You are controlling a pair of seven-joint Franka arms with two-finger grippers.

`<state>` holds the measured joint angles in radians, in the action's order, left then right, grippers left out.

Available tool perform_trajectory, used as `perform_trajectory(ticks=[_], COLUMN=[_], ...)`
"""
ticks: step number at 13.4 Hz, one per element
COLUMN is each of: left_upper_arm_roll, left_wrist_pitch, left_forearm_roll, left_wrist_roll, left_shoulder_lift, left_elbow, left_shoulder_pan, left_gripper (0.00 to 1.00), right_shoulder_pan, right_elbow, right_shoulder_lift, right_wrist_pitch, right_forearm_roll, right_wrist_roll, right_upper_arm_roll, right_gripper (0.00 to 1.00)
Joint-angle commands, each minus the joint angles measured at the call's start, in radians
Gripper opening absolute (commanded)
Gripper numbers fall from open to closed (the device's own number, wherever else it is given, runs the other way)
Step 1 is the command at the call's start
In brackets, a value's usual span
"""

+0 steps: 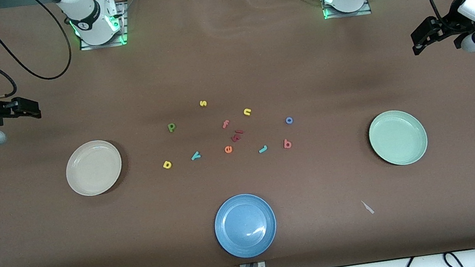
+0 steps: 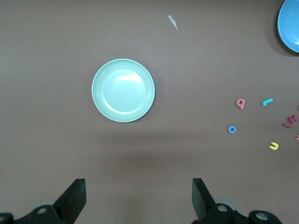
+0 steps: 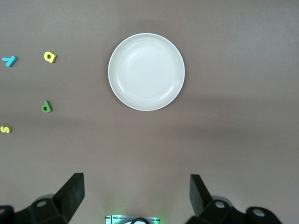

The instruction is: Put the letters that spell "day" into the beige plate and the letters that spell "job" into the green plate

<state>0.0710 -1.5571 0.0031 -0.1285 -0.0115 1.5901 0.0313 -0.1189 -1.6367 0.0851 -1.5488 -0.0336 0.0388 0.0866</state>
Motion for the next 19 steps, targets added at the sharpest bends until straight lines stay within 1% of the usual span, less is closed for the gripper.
perform_trajectory(ticks=[1,14,15,17,19], left_upper_arm_roll=[0.003,0.003,0.003,0.003,0.007], left_wrist_pitch=[0.025,0.025,0.026,0.045,0.049], left_forearm_roll=[-0.003,-0.011,-0.011,-0.011,-0.011], left_wrist_roll=[0.017,0.018,0.026,0.026,0.026], left_shoulder_lift=[0.013,0.016,0.019,0.021,0.040], left_elbow=[-0.033,-0.033,-0.035,-0.035,-0.035], left_shoulder_pan=[-0.004,-0.004,-0.004,0.007,0.025], left_gripper=[1.00,1.00,1.00,1.00,1.00], right_shoulder_pan=[0.005,0.004,0.002,-0.008,-0.037], right_elbow=[0.006,0.006,0.008,0.012,0.009], right_shoulder_lift=[0.001,-0.001,-0.001,-0.001,0.001], right_wrist_pitch=[0.013,0.029,0.023,0.027,0.029], right_forearm_roll=[0.015,0.015,0.018,0.070,0.067], right_wrist_roll=[0.007,0.007,0.007,0.022,0.045], right_upper_arm_roll=[0.001,-0.001,-0.004,-0.008,-0.016], right_gripper=[1.00,1.00,1.00,1.00,1.00])
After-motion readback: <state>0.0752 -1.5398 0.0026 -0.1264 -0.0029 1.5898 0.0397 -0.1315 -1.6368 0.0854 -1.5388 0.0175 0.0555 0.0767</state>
